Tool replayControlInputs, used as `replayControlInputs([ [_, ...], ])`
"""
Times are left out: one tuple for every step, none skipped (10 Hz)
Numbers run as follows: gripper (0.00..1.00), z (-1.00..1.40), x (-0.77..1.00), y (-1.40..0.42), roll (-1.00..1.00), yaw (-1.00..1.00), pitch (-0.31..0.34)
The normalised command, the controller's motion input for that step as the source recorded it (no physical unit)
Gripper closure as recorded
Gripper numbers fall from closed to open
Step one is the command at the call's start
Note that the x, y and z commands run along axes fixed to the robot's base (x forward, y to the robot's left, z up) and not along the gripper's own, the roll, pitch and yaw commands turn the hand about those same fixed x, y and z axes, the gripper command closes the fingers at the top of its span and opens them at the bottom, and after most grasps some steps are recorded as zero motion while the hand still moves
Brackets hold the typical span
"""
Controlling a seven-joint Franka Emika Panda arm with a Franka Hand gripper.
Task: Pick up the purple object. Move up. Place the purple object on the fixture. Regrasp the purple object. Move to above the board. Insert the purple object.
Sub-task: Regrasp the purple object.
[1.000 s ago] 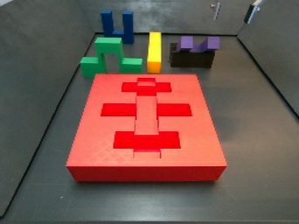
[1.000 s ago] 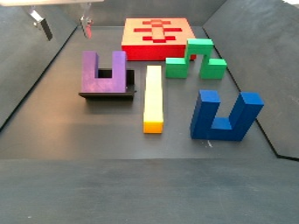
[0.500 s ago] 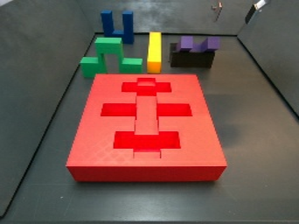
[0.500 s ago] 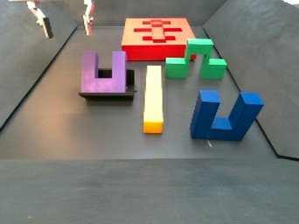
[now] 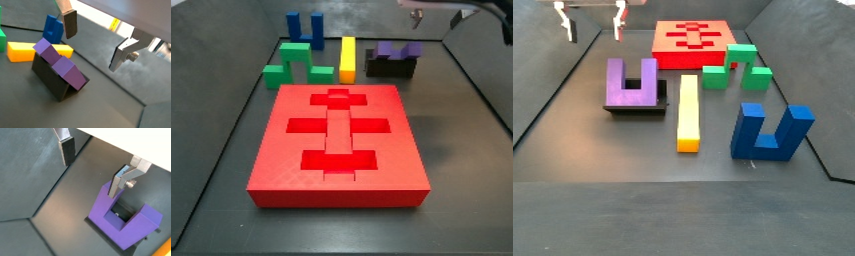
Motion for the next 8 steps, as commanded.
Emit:
replayControlInputs([
  [0.00, -0.02, 0.00, -0.19, 1.00, 0.04, 0.000],
  [0.00, -0.05, 0.04, -0.16, 0.83, 0.03, 0.014],
  [0.00, -0.11, 0.09, -0.09, 0.57, 0.04, 0.043],
  [0.00, 0.00, 0.01, 0.00, 0.00, 0.00, 0.054],
  [0.00, 0.00, 0.00, 0.00, 0.00, 0.00, -0.009],
  [0.00, -0.18, 0.00, 0.00, 0.04, 0.01, 0.000],
  [0.00, -0.32, -0.03, 0.00, 0.00, 0.14, 0.060],
  [0.00, -0.37, 0.00, 0.00, 0.04, 0.17, 0.114],
])
